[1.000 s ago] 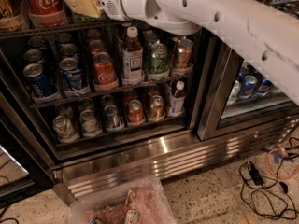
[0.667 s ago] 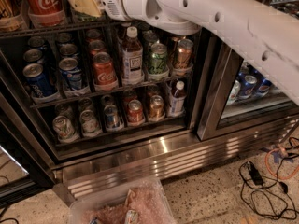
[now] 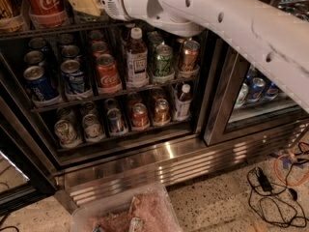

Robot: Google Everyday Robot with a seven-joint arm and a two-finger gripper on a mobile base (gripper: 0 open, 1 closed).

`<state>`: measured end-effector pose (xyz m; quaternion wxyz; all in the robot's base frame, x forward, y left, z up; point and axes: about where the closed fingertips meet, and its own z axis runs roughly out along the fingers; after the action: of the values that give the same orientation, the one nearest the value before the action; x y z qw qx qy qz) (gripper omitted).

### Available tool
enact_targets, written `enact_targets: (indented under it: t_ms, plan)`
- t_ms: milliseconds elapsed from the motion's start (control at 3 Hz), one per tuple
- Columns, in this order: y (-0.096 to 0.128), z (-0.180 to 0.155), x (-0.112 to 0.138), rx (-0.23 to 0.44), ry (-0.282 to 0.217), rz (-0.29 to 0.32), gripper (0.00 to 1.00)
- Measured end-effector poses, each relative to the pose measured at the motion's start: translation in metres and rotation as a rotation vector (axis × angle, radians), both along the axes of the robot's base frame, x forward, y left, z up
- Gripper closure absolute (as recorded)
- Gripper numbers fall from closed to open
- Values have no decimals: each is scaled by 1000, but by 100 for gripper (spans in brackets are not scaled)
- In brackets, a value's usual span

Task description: Pick green can from top shelf of fridge

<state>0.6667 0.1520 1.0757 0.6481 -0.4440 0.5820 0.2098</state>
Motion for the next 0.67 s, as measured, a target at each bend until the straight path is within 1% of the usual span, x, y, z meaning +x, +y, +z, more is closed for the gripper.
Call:
enact_targets:
  t_ms: [333, 667]
  plan:
    - [1, 2, -1, 5, -9, 1, 100]
    - [0, 10, -5, 17, -34, -5, 100]
